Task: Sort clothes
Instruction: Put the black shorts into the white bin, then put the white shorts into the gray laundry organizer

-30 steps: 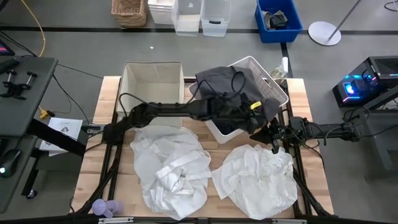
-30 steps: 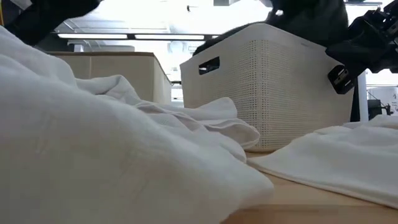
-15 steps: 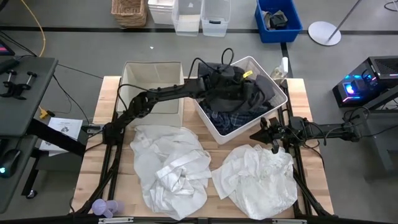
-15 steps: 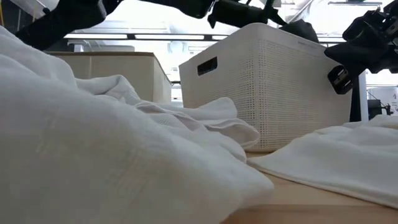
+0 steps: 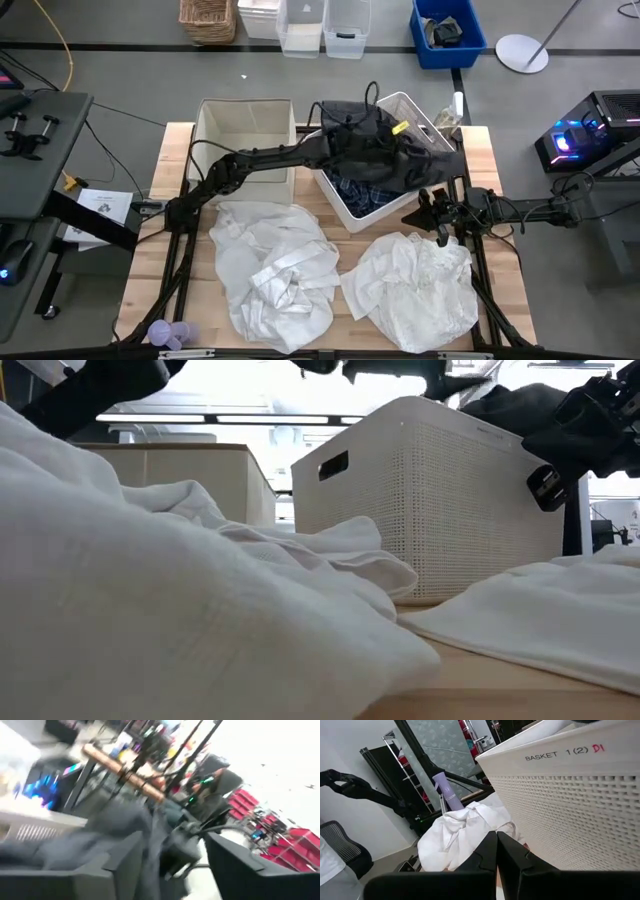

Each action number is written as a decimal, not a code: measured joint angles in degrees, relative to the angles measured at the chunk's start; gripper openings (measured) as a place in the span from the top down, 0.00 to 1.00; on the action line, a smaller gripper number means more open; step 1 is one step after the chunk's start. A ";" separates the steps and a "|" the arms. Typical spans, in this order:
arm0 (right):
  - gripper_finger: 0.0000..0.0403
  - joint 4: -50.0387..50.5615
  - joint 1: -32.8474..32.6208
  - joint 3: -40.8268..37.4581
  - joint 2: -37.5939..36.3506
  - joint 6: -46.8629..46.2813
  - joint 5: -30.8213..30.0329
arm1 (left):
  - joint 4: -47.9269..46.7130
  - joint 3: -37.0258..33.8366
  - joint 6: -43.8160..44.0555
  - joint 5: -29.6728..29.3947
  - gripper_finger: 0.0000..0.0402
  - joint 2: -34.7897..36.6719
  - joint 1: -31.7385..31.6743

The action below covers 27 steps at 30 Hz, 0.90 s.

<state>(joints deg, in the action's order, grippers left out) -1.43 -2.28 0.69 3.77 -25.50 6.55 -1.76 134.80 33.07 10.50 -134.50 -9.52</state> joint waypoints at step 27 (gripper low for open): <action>1.00 0.00 0.02 -0.01 0.37 0.00 0.04 | -51.59 -2.15 -34.89 4.79 0.36 16.87 30.69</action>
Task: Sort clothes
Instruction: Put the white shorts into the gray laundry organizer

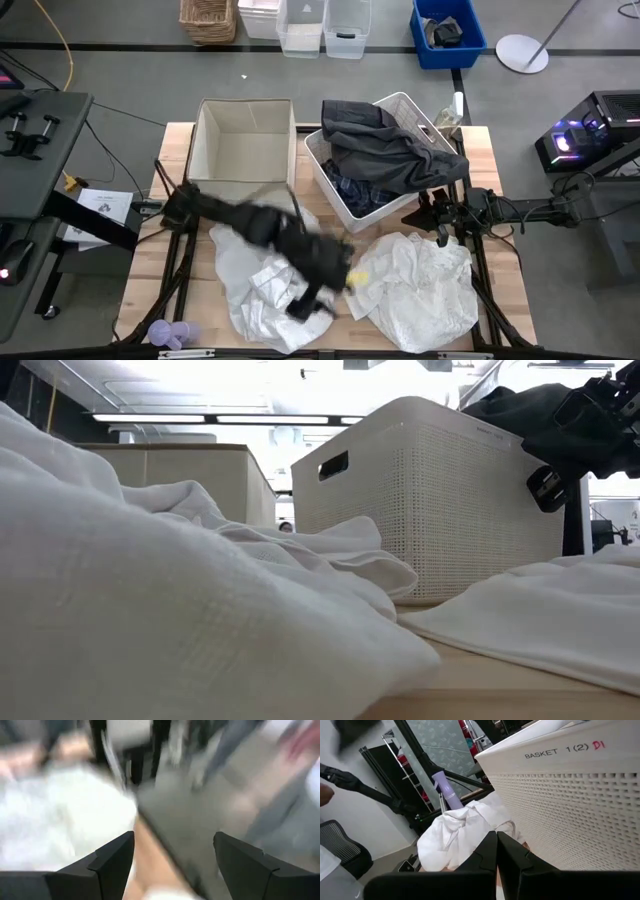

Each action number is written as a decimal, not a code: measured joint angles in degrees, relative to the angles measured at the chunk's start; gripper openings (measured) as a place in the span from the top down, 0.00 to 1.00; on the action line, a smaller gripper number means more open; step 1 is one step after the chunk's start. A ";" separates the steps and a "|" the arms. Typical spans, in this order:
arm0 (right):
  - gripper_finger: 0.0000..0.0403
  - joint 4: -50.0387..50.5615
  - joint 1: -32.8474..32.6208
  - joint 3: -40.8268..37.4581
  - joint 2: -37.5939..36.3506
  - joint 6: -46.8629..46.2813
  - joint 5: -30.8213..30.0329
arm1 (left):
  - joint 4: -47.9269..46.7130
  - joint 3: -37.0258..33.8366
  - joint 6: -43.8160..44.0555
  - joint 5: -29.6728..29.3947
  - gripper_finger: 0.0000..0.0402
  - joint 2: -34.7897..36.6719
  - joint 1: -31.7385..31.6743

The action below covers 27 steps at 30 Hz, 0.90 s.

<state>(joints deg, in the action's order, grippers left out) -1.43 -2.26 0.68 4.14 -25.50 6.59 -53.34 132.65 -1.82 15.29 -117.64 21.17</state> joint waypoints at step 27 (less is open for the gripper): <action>1.00 0.00 -0.02 0.00 0.39 -0.02 0.02 | 39.38 -21.51 1.59 -19.28 0.36 -14.71 -0.70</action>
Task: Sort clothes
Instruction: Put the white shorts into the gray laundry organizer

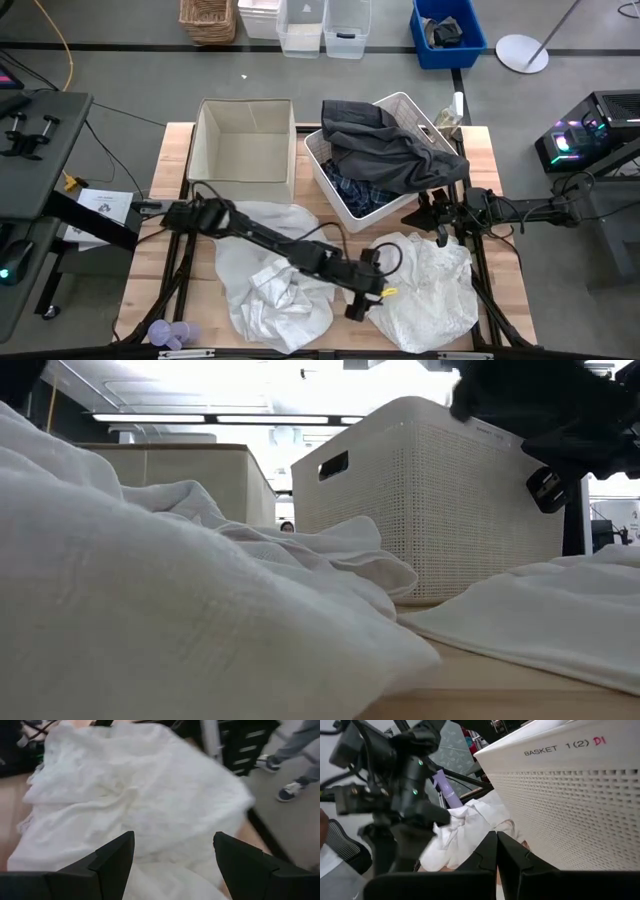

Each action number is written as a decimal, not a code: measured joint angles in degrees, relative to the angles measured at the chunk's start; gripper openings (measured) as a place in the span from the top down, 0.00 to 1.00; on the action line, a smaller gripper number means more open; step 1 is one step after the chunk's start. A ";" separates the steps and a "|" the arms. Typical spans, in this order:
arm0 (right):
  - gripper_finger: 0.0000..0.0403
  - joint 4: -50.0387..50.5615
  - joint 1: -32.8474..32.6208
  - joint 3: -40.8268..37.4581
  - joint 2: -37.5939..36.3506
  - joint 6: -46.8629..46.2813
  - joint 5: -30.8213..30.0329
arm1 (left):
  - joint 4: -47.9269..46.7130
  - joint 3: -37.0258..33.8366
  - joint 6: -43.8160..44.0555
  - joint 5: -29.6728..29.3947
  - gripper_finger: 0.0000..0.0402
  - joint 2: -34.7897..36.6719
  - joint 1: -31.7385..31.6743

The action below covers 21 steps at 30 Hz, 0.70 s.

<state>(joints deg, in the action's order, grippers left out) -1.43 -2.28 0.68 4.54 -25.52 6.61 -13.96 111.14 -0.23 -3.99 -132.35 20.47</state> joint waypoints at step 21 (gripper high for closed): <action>1.00 0.00 0.01 0.01 -0.02 0.01 -0.01 | -6.30 1.48 -4.73 -2.86 0.65 -9.67 -3.59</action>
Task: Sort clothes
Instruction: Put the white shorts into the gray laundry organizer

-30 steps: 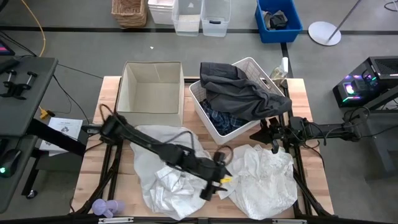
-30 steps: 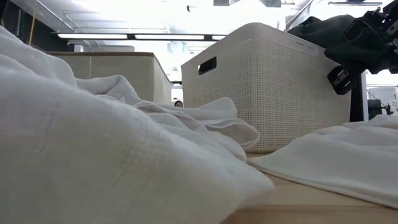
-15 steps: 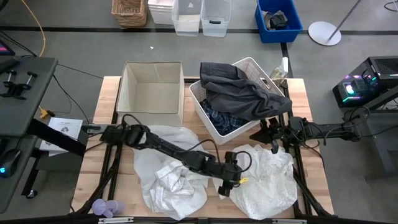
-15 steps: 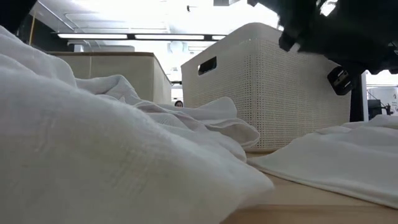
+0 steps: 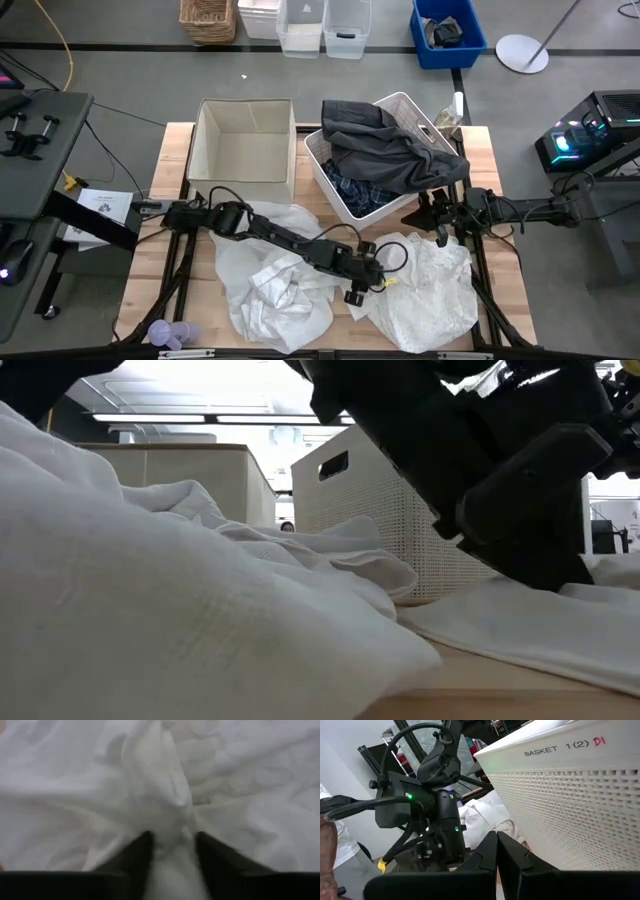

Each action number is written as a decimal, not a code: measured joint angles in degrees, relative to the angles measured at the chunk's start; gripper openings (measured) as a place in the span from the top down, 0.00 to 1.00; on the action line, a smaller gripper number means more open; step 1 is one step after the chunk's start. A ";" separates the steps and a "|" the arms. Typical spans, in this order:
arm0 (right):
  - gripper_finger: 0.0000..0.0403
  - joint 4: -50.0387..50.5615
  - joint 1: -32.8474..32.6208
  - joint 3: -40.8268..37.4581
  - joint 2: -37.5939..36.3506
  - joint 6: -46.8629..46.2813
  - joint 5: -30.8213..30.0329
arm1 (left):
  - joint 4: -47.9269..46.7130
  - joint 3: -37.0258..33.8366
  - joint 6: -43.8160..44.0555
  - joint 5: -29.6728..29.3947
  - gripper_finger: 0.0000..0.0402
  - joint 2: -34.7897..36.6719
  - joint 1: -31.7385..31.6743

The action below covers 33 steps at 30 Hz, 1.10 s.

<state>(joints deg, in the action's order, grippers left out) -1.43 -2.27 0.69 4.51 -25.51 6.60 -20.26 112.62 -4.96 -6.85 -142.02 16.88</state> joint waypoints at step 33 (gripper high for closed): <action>1.00 0.00 -0.01 0.00 0.00 -0.01 -0.01 | -32.60 -0.64 -4.53 -43.95 1.00 72.33 -13.65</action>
<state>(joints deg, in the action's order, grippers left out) -1.43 -2.28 0.69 4.51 -25.51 6.59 -52.86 111.98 -9.48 -50.80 -69.68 3.23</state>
